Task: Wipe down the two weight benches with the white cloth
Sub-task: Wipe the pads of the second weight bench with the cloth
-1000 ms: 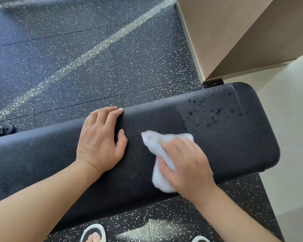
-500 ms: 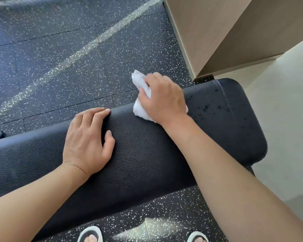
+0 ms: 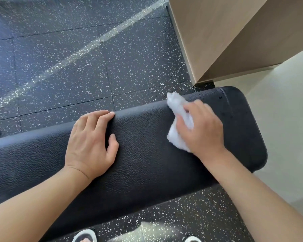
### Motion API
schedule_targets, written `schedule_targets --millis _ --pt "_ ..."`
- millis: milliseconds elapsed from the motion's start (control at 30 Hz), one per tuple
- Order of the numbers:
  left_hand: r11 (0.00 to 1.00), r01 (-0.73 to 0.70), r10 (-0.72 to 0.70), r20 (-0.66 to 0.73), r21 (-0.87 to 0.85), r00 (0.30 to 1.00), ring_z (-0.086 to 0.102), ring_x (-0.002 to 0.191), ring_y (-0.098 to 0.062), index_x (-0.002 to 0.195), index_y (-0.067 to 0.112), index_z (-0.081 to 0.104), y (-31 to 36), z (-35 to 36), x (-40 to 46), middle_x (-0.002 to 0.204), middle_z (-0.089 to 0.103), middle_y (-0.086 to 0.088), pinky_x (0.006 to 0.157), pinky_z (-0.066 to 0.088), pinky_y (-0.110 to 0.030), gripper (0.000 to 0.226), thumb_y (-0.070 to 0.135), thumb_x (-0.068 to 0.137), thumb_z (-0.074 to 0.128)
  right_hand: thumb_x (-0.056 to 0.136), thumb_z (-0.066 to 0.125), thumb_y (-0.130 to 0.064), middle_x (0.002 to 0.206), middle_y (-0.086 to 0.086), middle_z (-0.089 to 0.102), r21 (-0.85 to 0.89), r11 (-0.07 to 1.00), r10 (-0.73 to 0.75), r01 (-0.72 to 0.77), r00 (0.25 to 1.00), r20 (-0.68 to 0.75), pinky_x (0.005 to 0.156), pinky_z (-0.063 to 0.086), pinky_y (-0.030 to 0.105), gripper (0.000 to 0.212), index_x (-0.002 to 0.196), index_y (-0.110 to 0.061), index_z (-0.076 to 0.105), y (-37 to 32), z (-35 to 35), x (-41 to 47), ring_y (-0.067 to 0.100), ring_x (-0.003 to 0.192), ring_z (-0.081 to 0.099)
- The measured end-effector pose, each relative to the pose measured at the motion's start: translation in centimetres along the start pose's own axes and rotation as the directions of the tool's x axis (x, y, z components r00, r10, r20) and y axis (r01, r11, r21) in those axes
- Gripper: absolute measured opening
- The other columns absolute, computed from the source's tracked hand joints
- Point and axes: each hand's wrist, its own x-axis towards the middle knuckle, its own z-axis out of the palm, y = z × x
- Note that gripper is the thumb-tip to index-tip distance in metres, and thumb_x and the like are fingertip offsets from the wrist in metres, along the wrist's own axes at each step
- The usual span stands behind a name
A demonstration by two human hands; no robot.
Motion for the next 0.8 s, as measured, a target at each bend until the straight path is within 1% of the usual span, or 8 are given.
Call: schedule_targets --millis 100,233,300,400,500,667,733,800 --pt "1.0 0.002 -0.002 0.001 0.007 1.0 0.051 0.125 -0.037 0.142 0.011 0.055 0.0 -0.1 0.0 0.14 0.056 -0.01 0.115 0.039 -0.052 0.057 0.036 0.091 0.047 0.093 0.059 -0.035 0.096 0.003 0.062 -0.045 0.99 0.13 -0.13 0.991 -0.017 0.067 0.032 0.034 0.021 0.101 -0.016 0.063 -4.1 3.0 5.4 0.028 0.086 0.058" --pt "1.0 0.013 -0.013 0.008 0.01 1.0 0.051 0.122 -0.039 0.132 0.008 0.056 0.2 -0.2 0.1 0.135 0.057 -0.013 0.111 0.04 -0.052 0.052 0.036 0.09 0.047 0.096 0.054 -0.035 0.105 0.004 0.065 -0.007 1.0 0.015 -0.014 0.989 0.149 0.071 0.041 0.04 0.023 0.107 -0.017 0.063 -12.9 6.8 7.3 0.029 0.094 0.061" --pt "1.0 0.012 -0.012 -0.005 -0.002 1.0 0.051 0.12 -0.04 0.125 0.006 0.055 0.0 -0.1 0.0 0.131 0.059 -0.015 0.109 0.04 -0.051 0.047 0.036 0.09 0.047 0.096 0.055 -0.032 0.1 0.003 0.063 0.052 0.998 -0.034 0.028 0.992 0.122 0.073 0.042 0.04 0.019 0.103 -0.016 0.062 -14.6 7.0 5.7 0.028 0.089 0.059" --pt "1.0 0.003 -0.003 0.001 -0.016 1.0 0.051 0.125 -0.04 0.132 0.006 0.056 -0.1 0.0 0.0 0.136 0.059 -0.015 0.112 0.041 -0.053 0.053 0.036 0.09 0.047 0.094 0.059 -0.031 0.095 0.005 0.062 0.133 0.98 -0.153 0.148 0.988 0.031 0.076 0.046 0.042 0.021 0.105 -0.014 0.067 -11.7 5.2 2.2 0.028 0.087 0.057" --pt "1.0 0.004 -0.004 0.002 -0.01 1.0 0.053 0.125 -0.04 0.136 0.005 0.055 -0.1 0.0 0.1 0.138 0.059 -0.014 0.114 0.041 -0.053 0.055 0.036 0.091 0.048 0.095 0.06 -0.031 0.094 0.003 0.059 0.1 0.969 -0.23 0.227 0.973 0.016 0.075 0.048 0.042 0.021 0.107 -0.014 0.065 -4.6 2.1 -0.9 0.027 0.088 0.056" --pt "1.0 0.002 -0.002 -0.001 -0.011 1.0 0.053 0.125 -0.039 0.137 0.004 0.055 -0.4 0.1 0.0 0.138 0.058 -0.013 0.114 0.041 -0.052 0.056 0.037 0.092 0.047 0.095 0.052 -0.039 0.092 0.001 0.054 -0.018 0.987 0.157 -0.157 0.987 -0.019 0.063 0.032 0.034 0.023 0.094 -0.016 0.054 3.6 -1.1 1.0 0.028 0.087 0.052" --pt "1.0 -0.004 0.004 -0.003 -0.017 1.0 0.052 0.126 -0.039 0.137 0.004 0.055 -0.3 0.1 0.0 0.138 0.059 -0.013 0.115 0.04 -0.052 0.056 0.037 0.092 0.047 0.094 0.051 -0.037 0.092 0.003 0.054 -0.058 0.975 0.212 -0.214 0.976 -0.043 0.062 0.035 0.036 0.021 0.09 -0.016 0.05 1.5 0.1 2.3 0.03 0.086 0.052" --pt "1.0 -0.003 0.003 0.005 -0.028 1.0 0.052 0.127 -0.037 0.137 0.005 0.055 -0.2 -0.1 0.1 0.139 0.058 -0.012 0.115 0.04 -0.051 0.055 0.037 0.092 0.047 0.094 0.054 -0.035 0.093 0.004 0.057 -0.069 0.983 0.168 -0.172 0.984 -0.06 0.063 0.035 0.036 0.02 0.092 -0.015 0.054 -2.0 2.0 3.0 0.029 0.084 0.052"
